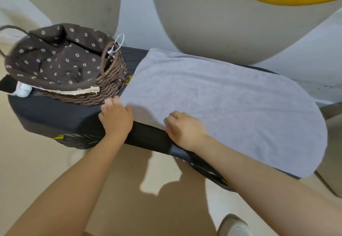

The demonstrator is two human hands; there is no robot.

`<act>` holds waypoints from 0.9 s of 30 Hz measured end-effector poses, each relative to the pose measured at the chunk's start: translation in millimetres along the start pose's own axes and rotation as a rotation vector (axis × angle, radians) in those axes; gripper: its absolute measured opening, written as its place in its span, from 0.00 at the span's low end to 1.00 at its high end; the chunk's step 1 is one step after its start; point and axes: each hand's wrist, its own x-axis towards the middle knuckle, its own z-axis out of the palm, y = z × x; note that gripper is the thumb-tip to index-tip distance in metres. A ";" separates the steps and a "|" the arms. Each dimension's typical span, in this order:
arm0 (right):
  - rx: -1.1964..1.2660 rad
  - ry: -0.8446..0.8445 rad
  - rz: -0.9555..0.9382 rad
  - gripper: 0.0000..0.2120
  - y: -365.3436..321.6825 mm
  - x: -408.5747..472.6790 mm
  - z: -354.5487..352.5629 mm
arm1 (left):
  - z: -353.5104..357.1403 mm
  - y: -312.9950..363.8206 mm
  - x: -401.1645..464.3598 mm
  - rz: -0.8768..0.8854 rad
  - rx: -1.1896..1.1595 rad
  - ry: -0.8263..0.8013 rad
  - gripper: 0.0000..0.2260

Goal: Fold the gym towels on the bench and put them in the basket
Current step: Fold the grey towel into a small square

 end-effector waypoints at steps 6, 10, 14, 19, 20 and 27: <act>-0.288 0.094 0.068 0.07 -8.9 -6.8 4.9 | 0.5 -26.3 19.0 0.044 0.041 -0.008 0.18; -0.225 -0.115 0.228 0.14 -17.6 -5.5 -2.8 | -5.0 -35.7 30.2 0.143 0.121 -0.093 0.19; -0.084 -0.261 0.246 0.10 -34.1 -2.9 -21.6 | -17.8 -50.0 36.7 0.358 0.108 -0.155 0.16; -0.011 -0.327 0.308 0.04 -56.4 -20.3 -19.5 | -37.0 -75.5 30.8 0.478 0.108 -0.258 0.14; 0.010 -0.294 0.328 0.06 -57.4 -23.7 -17.7 | -38.8 -80.2 28.6 0.477 0.132 -0.261 0.16; 0.188 0.187 0.668 0.12 -21.9 -76.2 -21.9 | -42.5 -61.3 5.6 0.653 -0.055 -0.053 0.12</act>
